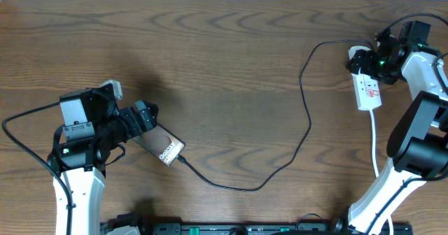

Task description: Plug charger to phone and switch on socket

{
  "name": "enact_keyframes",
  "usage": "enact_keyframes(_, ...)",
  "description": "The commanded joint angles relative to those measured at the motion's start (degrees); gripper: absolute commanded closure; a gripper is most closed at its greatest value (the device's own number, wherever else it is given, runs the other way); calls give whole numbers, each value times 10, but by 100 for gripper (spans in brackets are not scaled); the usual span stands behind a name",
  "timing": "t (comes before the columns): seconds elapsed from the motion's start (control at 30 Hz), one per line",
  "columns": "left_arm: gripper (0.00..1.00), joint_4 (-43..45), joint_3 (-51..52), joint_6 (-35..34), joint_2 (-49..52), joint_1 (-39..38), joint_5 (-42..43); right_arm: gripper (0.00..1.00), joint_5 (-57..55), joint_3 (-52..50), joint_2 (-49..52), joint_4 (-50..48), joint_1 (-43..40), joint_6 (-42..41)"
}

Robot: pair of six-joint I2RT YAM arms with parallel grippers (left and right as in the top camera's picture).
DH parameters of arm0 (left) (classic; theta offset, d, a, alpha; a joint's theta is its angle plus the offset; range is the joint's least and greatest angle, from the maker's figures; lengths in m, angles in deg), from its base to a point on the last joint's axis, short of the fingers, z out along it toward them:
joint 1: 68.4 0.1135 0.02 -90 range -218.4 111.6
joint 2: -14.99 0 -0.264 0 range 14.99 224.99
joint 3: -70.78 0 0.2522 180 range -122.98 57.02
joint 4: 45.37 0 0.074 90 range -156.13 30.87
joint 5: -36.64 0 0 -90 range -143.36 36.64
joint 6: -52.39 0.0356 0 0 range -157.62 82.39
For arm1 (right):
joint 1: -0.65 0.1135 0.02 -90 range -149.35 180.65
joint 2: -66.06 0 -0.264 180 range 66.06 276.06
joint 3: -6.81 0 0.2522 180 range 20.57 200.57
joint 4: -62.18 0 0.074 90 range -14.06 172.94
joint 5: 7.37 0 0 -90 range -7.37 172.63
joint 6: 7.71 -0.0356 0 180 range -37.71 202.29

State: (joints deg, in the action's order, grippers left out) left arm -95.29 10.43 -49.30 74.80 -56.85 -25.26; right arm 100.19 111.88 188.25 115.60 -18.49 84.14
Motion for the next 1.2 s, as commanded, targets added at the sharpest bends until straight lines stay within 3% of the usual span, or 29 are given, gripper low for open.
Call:
enact_keyframes(0.0, 7, -3, -5, 10, 1, -1, -7, 15, 115, -22, 12, 19, 37, -21)
enact_keyframes(1.17, 7, -10, -5, 10, 1, -1, -7, 18, 167, -60, 12, -10, 42, -36)
